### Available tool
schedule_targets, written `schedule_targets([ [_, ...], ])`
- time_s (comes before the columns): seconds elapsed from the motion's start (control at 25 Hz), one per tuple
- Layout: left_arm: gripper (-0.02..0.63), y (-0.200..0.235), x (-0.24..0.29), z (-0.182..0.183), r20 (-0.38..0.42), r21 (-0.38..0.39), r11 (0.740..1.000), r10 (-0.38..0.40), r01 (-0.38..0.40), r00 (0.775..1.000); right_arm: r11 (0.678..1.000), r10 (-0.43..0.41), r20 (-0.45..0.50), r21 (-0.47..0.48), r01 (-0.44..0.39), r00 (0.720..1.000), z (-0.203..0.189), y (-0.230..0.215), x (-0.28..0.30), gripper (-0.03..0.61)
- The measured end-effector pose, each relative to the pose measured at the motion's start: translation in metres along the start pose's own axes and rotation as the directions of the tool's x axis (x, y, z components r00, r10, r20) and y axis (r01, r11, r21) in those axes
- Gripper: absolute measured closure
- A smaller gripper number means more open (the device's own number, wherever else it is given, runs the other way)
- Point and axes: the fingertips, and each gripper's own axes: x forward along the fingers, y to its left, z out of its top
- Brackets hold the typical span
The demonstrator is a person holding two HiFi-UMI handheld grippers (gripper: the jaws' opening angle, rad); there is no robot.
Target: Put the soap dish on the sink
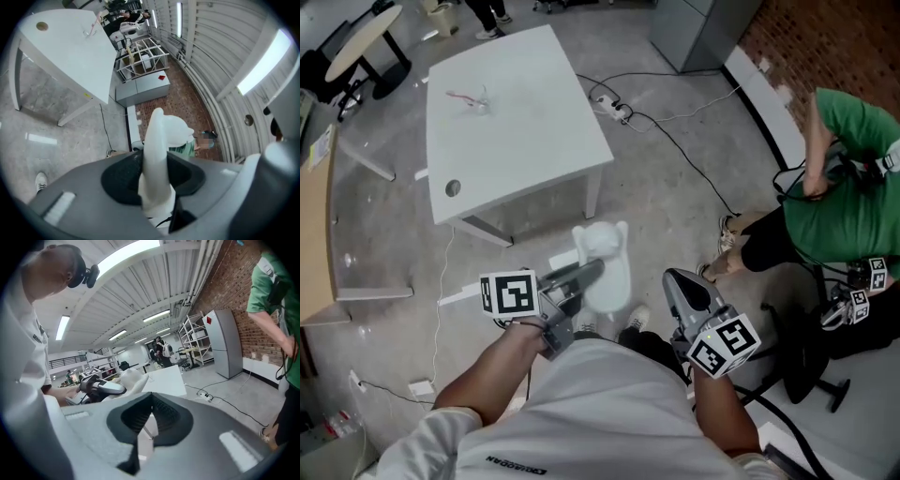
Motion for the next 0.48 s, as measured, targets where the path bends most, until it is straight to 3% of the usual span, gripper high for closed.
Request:
schedule_targets([
  [0.28, 0.466, 0.009, 0.019, 0.037, 0.091, -0.054, 0.998, 0.033, -0.028, 0.995, 0.997, 0.075, -0.037, 0.003, -0.075, 0.997, 0.014, -0.037, 0.04, 0.577],
  [0.48, 0.466, 0.015, 0.043, 0.058, 0.16, -0.09, 0.993, 0.087, -0.073, 0.983, 0.982, 0.19, -0.062, 0.019, -0.189, 0.98, 0.022, -0.064, 0.071, 0.577],
])
